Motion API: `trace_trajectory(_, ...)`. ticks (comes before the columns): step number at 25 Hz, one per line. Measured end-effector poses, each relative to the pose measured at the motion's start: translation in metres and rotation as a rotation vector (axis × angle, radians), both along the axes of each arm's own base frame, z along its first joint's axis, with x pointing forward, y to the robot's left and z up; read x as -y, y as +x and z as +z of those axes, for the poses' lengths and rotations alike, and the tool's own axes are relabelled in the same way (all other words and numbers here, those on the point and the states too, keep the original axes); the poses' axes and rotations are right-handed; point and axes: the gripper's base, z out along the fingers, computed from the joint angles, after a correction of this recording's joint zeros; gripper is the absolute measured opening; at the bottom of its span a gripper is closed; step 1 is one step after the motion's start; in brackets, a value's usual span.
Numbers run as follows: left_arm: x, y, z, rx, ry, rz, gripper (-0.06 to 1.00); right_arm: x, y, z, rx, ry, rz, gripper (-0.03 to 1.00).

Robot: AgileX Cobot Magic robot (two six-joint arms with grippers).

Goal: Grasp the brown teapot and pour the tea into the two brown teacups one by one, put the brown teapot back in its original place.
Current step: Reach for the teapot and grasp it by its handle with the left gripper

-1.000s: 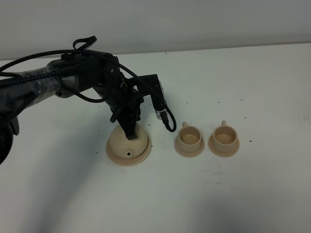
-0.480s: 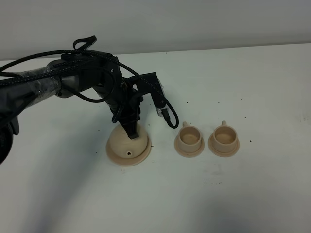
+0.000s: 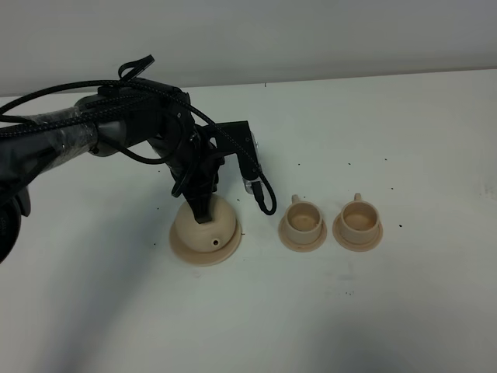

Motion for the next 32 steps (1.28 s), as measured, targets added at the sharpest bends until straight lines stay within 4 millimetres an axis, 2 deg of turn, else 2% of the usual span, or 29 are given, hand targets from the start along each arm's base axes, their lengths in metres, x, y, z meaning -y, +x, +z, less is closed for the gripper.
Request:
trace_trajectory(6, -0.004, -0.001, 0.003, -0.012, 0.014, -0.012, -0.01, 0.000, 0.000, 0.000, 0.000, 0.000, 0.000, 0.13)
trace_trajectory(14, -0.013, 0.000, 0.022, 0.008, 0.019, -0.018, -0.01, 0.000, 0.000, 0.000, 0.000, 0.000, 0.000, 0.13)
trace_trajectory(32, -0.017, -0.006, 0.021, -0.063, 0.050, -0.018, -0.01, 0.000, 0.000, 0.000, 0.000, 0.000, 0.000, 0.13)
